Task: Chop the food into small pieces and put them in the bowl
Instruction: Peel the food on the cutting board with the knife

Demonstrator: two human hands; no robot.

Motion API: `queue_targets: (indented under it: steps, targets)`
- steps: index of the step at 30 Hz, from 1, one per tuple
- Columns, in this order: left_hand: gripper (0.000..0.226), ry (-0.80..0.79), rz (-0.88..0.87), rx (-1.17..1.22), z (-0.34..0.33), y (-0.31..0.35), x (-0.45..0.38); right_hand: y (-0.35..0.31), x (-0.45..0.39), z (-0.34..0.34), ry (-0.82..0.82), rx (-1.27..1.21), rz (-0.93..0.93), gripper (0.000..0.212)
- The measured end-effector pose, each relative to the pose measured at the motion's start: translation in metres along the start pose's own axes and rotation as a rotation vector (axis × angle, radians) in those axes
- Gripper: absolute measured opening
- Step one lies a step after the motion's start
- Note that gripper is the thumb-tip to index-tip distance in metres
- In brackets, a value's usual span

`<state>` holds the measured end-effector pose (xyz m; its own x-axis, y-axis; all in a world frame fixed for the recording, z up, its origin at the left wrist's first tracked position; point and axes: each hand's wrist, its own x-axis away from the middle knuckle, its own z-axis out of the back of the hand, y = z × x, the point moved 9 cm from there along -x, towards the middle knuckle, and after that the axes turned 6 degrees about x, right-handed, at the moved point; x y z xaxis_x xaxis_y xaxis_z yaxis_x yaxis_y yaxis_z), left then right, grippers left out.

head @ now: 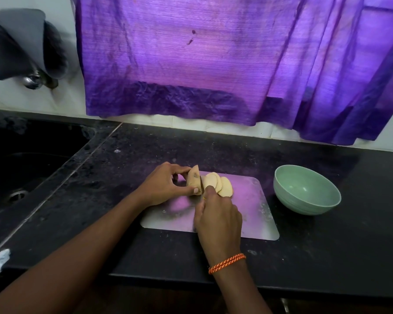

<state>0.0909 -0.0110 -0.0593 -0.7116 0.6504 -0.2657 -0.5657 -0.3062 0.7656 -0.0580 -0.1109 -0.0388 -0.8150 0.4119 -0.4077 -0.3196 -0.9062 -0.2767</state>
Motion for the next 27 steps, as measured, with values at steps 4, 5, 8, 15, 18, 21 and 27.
queue_targets:
  steps: [4, 5, 8, 15, 18, 21, 27]
  targets:
    - [0.038, 0.02, -0.011, 0.059, 0.005, 0.004, 0.001, -0.001, 0.002, 0.002, 0.019, -0.004, 0.002, 0.04]
    - [0.039, 0.033, -0.007, 0.072, 0.007, 0.002, 0.001, -0.001, 0.002, 0.003, 0.03, -0.003, 0.001, 0.042]
    - [0.054, 0.053, 0.019, 0.029, 0.007, -0.006, -0.001, 0.002, 0.0, 0.003, 0.002, -0.016, -0.023, 0.04]
    - [0.053, 0.052, 0.021, -0.059, 0.004, -0.006, 0.0, -0.001, 0.0, 0.008, 0.018, -0.052, -0.007, 0.02]
    - [0.058, 0.016, 0.042, -0.03, -0.001, -0.011, -0.001, -0.002, -0.002, 0.004, 0.004, -0.061, 0.008, 0.02]
    - [0.07, 0.01, 0.075, -0.046, -0.001, -0.013, -0.002, -0.002, -0.002, 0.002, 0.015, -0.071, 0.017, 0.022]
    - [0.073, -0.016, 0.077, -0.045, -0.003, -0.012, 0.0, -0.001, -0.003, 0.0, 0.046, -0.081, 0.029, 0.023]
